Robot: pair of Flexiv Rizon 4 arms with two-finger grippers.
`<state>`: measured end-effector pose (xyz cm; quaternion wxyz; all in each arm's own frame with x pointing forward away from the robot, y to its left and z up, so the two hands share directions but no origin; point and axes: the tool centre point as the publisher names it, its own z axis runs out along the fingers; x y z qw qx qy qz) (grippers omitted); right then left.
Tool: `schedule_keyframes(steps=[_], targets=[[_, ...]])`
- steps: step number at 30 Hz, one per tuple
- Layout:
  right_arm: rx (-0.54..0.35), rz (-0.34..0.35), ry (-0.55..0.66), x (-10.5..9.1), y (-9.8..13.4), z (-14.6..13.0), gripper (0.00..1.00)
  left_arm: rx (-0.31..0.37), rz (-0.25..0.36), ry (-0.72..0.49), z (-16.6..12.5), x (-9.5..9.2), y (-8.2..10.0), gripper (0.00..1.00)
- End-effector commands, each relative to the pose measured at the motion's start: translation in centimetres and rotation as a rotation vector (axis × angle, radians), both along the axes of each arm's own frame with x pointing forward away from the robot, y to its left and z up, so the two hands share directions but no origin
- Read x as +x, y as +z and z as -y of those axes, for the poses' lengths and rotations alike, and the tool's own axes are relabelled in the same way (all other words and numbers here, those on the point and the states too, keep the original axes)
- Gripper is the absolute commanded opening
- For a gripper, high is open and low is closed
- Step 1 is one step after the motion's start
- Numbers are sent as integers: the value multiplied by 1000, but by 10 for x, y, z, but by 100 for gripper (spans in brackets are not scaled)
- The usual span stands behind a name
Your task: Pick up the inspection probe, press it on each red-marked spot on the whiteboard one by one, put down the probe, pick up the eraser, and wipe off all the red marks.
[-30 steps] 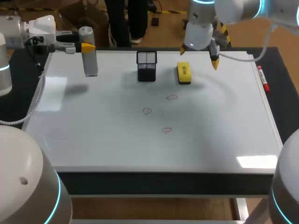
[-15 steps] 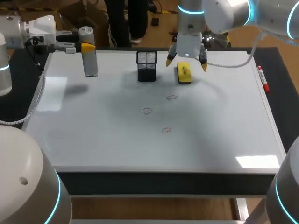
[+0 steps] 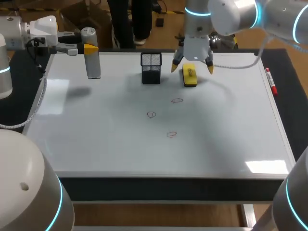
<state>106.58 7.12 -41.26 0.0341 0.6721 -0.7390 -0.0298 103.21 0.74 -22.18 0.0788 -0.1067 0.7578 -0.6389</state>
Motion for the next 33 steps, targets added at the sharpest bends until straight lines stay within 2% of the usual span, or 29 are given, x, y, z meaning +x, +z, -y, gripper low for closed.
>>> schedule_keyframes(steps=[1, 15, 16, 17, 19, 22, 29, 33], targets=[[-19, -19, 2, 10, -2, -5, 100, -1, 0, -1, 0, 0, 1, 0], [-13, -43, -18, 9, -12, -2, 100, -1, 0, -1, 0, 0, 1, 0], [-12, -42, -17, 9, -12, -2, 64, -1, 0, -1, 0, 0, 1, 0], [-11, -41, -17, 8, -12, -1, 38, -1, 0, -1, 0, 0, 1, 0], [-4, -38, -27, 8, -12, 1, 0, -1, 0, -1, 0, 0, 1, 0], [-7, -37, -56, 7, -11, 5, 0, -1, 0, -1, 0, 0, 1, 0], [-14, 8, -121, 2, 12, 17, 0, -1, 0, -1, 0, 0, 1, 0], [-9, 1, -211, 1, 17, 33, 0, -1, 0, -1, 0, 0, 1, 0]])
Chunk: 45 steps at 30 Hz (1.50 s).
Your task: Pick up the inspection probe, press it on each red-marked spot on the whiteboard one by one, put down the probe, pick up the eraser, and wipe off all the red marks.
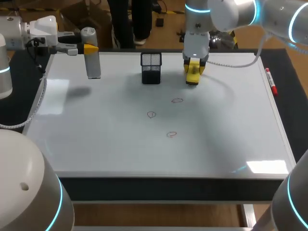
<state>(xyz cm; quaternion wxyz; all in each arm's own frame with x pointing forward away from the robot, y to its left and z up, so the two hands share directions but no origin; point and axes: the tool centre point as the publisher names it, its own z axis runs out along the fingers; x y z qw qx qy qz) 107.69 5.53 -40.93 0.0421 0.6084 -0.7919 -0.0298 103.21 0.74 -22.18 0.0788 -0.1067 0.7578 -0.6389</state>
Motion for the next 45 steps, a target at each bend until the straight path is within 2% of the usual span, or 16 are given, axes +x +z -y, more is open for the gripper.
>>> schedule_keyframes(steps=[1, 7, 12, 17, 24, 33, 45], targets=[[12, 18, -71, -11, 15, 22, 0, -1, 0, -1, 0, 0, 1, 0], [27, 44, -248, -25, 29, 65, 0, -1, 0, -1, 0, 0, 1, 0], [12, 70, -350, -45, 40, 97, 0, -1, 0, -1, 0, 0, 1, 0], [12, 59, -477, -67, 45, 129, 0, -1, 0, -1, 0, 0, 1, 0], [22, 28, -605, -99, 42, 156, 0, -1, 0, -1, 0, 0, 1, 0], [16, 19, -663, -123, 35, 165, 0, -1, 0, -1, 0, 0, 1, 0], [19, 25, -678, -126, 34, 165, 0, -1, 0, -1, 0, 0, 1, 0]])
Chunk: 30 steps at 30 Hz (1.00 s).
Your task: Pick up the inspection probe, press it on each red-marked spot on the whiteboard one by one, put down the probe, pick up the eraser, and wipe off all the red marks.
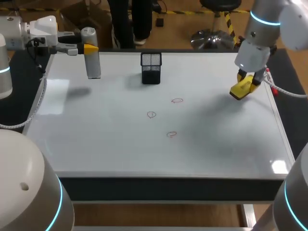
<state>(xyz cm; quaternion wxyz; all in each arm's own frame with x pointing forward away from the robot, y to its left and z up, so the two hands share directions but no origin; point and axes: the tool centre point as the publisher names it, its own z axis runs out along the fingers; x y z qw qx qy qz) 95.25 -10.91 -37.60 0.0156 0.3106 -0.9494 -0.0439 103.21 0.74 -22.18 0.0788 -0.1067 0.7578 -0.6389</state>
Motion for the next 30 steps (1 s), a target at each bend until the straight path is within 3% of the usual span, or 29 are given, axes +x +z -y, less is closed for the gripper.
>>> schedule_keyframes(steps=[1, 17, 19, 30], targets=[[-3, 4, 1, -2, 1, 1, 0, 0, 0, -1, 0, 0, 1, 0], [-3, 4, 1, -2, 1, 1, 0, 0, 0, -1, 0, 0, 1, 0], [-3, 4, 1, -2, 1, 1, 0, 24, 16, -15, 9, -8, 3, 0], [-3, 4, 1, -2, 1, 1, 0, -12, 42, -12, 53, -69, 19, 0]])
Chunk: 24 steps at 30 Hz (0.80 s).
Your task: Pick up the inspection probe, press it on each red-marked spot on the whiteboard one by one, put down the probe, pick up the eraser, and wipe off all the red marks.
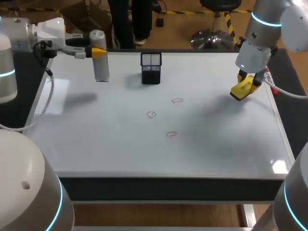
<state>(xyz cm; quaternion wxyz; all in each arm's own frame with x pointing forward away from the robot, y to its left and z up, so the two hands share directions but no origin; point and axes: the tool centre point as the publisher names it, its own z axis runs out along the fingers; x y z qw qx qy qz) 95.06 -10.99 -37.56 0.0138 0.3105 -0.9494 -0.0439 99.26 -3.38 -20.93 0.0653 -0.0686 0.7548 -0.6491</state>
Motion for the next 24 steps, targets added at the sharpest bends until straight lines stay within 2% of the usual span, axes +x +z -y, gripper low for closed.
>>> schedule_keyframes(steps=[1, 12, 24], targets=[[-4, 0, 1, 0, 1, 0, 0, -2, 1, 69, 16, -34, 6, 0], [-4, 0, 1, 0, 1, 0, 0, -37, -6, -10, 66, -84, -3, 0], [-4, 0, 1, 0, 1, 0, 0, -51, -28, -96, 120, -106, -25, 0]])
